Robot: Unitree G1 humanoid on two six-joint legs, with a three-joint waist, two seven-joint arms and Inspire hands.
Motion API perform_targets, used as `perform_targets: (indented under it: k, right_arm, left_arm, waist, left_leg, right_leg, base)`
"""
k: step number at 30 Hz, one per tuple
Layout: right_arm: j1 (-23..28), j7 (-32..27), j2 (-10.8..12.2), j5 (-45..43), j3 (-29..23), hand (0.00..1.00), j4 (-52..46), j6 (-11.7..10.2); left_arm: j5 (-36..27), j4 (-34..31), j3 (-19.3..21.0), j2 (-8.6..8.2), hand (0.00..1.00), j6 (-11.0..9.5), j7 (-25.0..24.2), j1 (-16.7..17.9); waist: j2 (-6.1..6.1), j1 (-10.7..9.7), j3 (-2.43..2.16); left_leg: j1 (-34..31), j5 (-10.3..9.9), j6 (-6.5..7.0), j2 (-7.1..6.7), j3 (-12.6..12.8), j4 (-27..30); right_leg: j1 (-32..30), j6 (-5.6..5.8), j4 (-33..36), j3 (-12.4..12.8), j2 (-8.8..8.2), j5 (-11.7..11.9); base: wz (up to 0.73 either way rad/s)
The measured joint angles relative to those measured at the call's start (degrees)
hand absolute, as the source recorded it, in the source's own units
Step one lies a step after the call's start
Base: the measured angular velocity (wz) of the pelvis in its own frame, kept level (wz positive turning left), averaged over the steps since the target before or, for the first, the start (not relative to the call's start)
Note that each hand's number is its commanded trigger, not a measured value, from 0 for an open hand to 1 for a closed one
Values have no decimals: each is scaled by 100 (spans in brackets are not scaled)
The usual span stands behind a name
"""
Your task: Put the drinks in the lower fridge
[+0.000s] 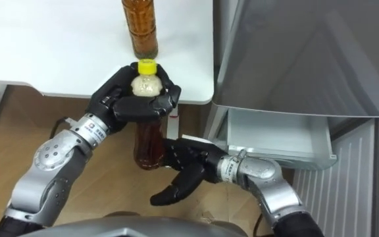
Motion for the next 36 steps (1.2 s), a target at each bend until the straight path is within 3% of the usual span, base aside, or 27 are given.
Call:
perform_targets:
  k: [7,17,20,34,35,36]
  right_arm:
    - [-27,8,11,576,-26,0,-166,11]
    - [45,-184,-13,1393,90,0,-162,90]
    - [48,-391,-125,1852,254,0,-162,90]
    - [60,-765,-219,2161,547,0,-162,90]
    - [62,-781,-219,2161,558,57,-162,90]
    - [66,-785,-218,2161,560,98,-162,90]
  left_arm:
    - [1,13,-23,1,100,-101,-79,0]
    - [-10,397,-242,10,100,-231,-134,-2]
    - [-17,561,-379,90,100,-262,-124,-3]
    - [-18,782,-473,115,100,-352,-72,6]
    - [-18,782,-478,115,100,-352,-52,15]
    - [-17,782,-479,115,100,-352,-48,18]
  waist:
    - [111,4,72]
    - [132,0,55]
    - [130,-6,54]
    - [203,-21,21]
    - [204,-22,22]
    - [204,-24,21]
  left_leg:
    - [0,-2,1,2,-21,6]
    - [-80,1,1,-4,-44,10]
    - [-81,1,1,-4,-39,7]
    - [-63,1,1,-7,-38,4]
    - [-48,1,1,-7,-35,-4]
    - [-46,0,1,-7,-35,-8]
  right_leg:
    - [37,0,-9,-8,3,0]
    - [-30,0,-10,-20,2,0]
    - [-23,1,-12,-20,2,0]
    - [12,1,-9,-1,2,0]
    - [23,1,-8,1,2,0]
    - [25,1,-6,2,2,0]
  base:
    - [2]
    - [0]
    - [0]
    - [0]
    - [0]
    - [0]
